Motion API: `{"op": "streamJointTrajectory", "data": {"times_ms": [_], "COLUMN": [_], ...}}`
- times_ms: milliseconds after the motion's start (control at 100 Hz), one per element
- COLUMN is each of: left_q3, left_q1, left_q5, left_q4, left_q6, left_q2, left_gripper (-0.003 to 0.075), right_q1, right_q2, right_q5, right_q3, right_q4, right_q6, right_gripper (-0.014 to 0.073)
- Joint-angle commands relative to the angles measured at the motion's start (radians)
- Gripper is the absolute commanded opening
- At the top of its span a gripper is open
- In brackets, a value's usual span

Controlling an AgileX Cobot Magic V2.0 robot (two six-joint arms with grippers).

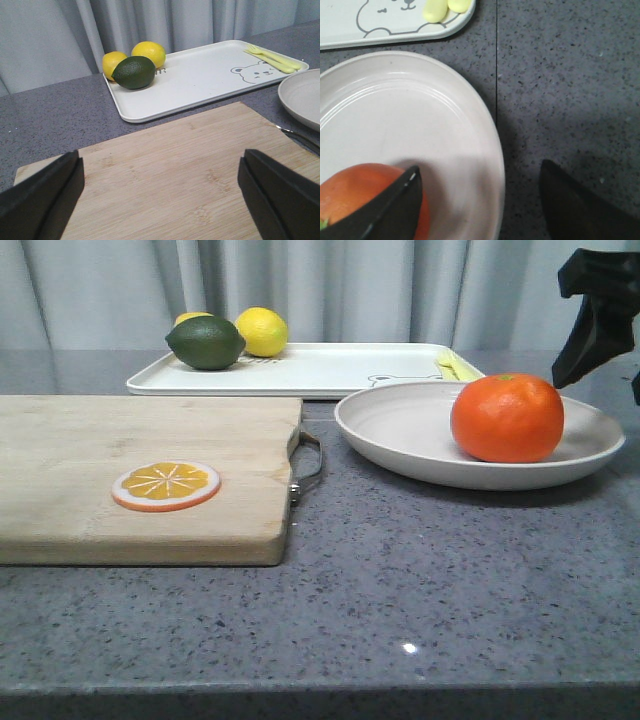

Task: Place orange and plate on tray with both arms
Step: 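Lower the right gripper onto the plate rim and grip it, then lift the plate with the orange and set it on the white tray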

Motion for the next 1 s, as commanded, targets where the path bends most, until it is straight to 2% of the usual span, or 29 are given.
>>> {"op": "streamJointTrajectory", "data": {"times_ms": [0,480,550,740,990], "left_q3": [-0.026,-0.025,-0.025,-0.025,-0.025], "left_q1": [0.004,0.004,0.004,0.004,0.004], "left_q5": [-0.035,-0.033,-0.033,-0.033,-0.033], "left_q4": [0.011,0.011,0.011,0.011,0.011], "left_q6": [-0.007,-0.007,-0.007,-0.007,-0.007], "left_q2": [0.000,0.000,0.000,0.000,0.000], "left_gripper": [0.0597,0.0597,0.0597,0.0597,0.0597], "right_q1": [0.000,0.000,0.000,0.000,0.000], "right_q2": [0.004,0.067,0.067,0.067,0.067], "right_q5": [-0.059,-0.042,-0.039,-0.025,-0.026], "right_q3": [-0.039,-0.039,-0.039,-0.039,-0.039], "right_q4": [0.009,0.009,0.009,0.018,0.058], "right_q6": [-0.005,-0.005,-0.005,-0.005,-0.005], "right_gripper": [0.0498,0.0484,0.0428,0.0203,-0.0027]}}
